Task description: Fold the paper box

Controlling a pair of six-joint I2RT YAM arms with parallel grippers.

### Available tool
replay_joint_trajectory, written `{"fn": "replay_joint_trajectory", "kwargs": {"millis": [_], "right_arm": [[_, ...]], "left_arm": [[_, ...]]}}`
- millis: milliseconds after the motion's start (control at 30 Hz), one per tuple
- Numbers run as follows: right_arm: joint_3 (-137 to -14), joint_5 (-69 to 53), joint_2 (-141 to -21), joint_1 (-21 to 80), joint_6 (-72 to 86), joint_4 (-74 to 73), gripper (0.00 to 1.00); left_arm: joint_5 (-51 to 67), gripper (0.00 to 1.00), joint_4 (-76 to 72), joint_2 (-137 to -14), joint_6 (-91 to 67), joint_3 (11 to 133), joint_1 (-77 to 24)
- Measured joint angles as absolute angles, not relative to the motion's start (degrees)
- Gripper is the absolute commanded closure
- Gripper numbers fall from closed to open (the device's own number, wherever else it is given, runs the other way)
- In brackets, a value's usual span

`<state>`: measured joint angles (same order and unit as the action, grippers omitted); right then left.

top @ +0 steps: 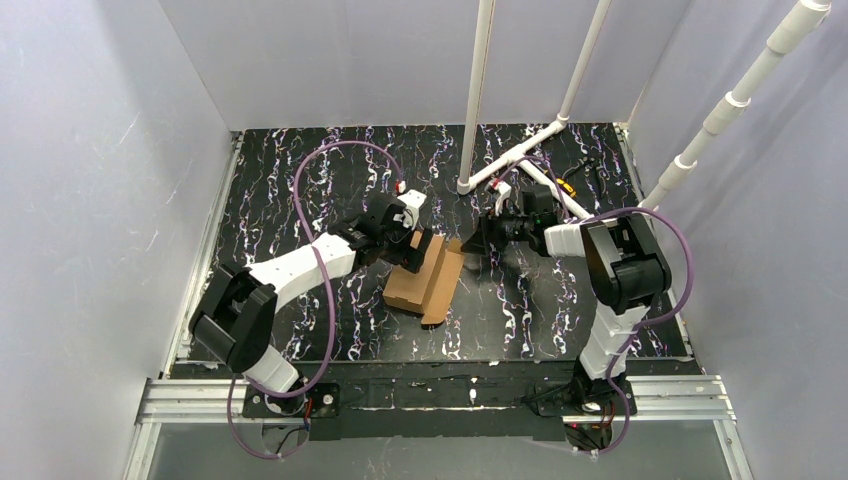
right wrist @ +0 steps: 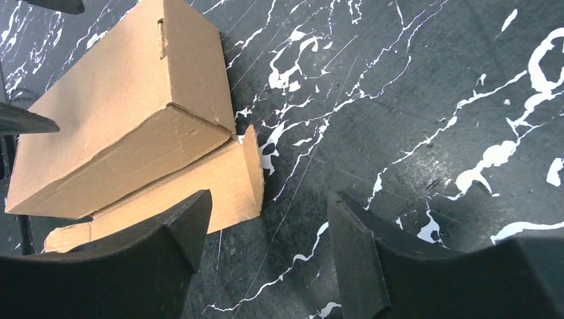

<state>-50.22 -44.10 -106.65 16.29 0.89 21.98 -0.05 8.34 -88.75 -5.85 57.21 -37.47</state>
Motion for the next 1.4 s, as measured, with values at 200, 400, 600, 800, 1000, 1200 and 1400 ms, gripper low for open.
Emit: {"fn": "replay_joint_trajectory", "kwargs": {"millis": [200,400,600,800,1000,1200,1400], "right_arm": [[-52.71,-45.54,-109.38,16.91,-0.03,22.17,0.38],[-53.69,-46.26,-110.24,17.45,-2.57,20.91,0.50],[-54.41,-47.09,-110.43,18.94,-6.00,17.76,0.69],[-55.09,-48.14,-110.76,20.01,-8.95,15.22,0.80],[-55.07,-48.14,-110.15,20.01,-11.68,14.02,0.89],[-55.05,-47.68,-108.68,21.26,-13.91,12.93,0.88],[-56.69,-46.13,-108.38,22.81,-18.28,6.61,0.66]], "left_arm": [[-0.51,0.15,9.43,-90.83,-6.68,57.21,-37.54],[-0.32,0.16,9.80,-91.39,-7.42,57.30,-37.54],[-0.23,0.16,9.89,-91.46,-8.10,57.30,-37.54],[-0.21,0.16,10.00,-91.61,-8.97,57.30,-37.54],[-0.01,0.16,10.72,-91.61,-9.45,57.52,-37.54],[1.10,0.16,11.99,-91.66,-9.41,58.04,-37.56],[2.44,0.14,13.87,-92.47,-9.45,59.22,-37.56]]}}
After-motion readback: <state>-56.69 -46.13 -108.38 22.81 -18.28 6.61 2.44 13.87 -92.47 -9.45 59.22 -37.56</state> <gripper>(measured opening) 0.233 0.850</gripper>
